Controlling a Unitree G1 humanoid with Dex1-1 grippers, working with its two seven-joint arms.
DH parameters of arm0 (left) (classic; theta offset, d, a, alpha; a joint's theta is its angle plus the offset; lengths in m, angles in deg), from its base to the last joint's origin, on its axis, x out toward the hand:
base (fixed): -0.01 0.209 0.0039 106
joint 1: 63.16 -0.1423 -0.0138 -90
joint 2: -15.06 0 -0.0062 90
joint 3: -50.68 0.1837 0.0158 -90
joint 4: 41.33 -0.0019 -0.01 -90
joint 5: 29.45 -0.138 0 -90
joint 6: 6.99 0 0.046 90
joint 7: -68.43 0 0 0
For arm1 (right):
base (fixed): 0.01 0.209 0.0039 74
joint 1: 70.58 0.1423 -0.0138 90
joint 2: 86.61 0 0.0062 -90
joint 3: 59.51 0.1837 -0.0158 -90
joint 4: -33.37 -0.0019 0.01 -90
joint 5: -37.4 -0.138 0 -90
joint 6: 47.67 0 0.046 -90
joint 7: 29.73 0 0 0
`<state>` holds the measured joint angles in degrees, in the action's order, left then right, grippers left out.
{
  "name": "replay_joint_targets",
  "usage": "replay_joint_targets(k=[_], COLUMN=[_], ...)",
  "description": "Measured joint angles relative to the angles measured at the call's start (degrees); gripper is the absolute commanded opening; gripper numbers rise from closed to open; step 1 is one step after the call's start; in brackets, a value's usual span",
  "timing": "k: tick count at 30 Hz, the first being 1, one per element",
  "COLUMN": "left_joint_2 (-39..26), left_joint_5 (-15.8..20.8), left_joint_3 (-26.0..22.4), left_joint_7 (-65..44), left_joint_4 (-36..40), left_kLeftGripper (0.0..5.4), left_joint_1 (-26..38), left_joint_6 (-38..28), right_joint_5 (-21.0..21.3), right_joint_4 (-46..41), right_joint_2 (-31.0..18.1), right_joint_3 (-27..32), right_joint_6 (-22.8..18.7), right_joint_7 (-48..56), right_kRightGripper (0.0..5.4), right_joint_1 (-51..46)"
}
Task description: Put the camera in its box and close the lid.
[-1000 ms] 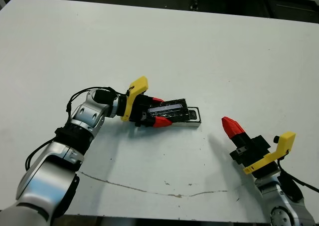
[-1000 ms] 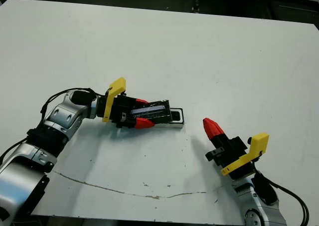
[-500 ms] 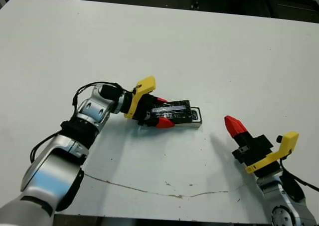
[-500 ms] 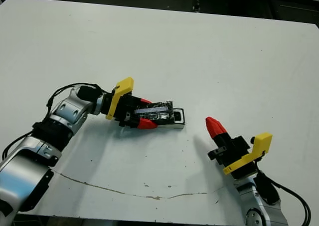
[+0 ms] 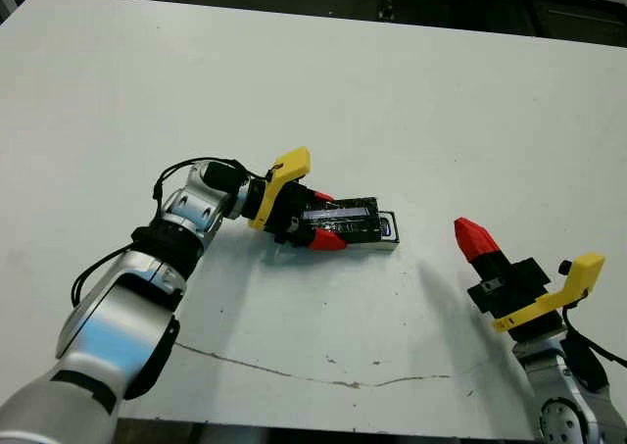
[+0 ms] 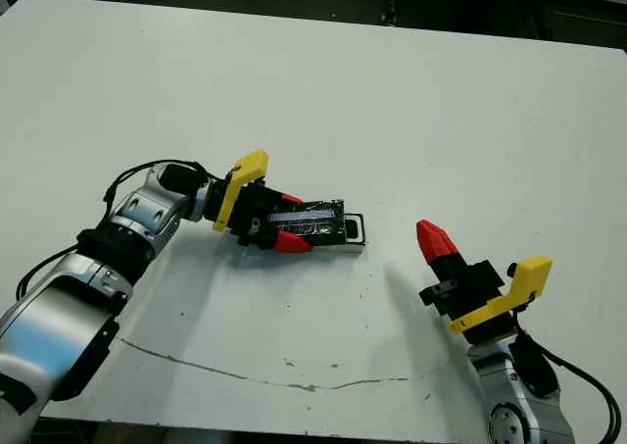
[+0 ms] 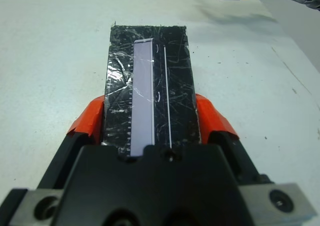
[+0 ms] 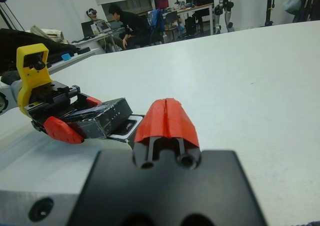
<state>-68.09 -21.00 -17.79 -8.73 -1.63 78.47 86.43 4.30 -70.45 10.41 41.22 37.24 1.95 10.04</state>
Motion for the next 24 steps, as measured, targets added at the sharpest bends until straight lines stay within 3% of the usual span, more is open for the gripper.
replay_joint_targets(k=[24], left_joint_2=[4.87], left_joint_5=[-0.9], left_joint_3=[-1.51], left_joint_7=[2.37], left_joint_4=[-2.2], left_kLeftGripper=[3.15], left_joint_1=[0.52], left_joint_6=[-3.23], right_joint_5=[-0.2], right_joint_4=[1.17], right_joint_2=[0.01], right_joint_3=[2.15], right_joint_6=[0.01], right_joint_7=[-0.07], right_kRightGripper=[0.0], right_joint_1=[1.4])
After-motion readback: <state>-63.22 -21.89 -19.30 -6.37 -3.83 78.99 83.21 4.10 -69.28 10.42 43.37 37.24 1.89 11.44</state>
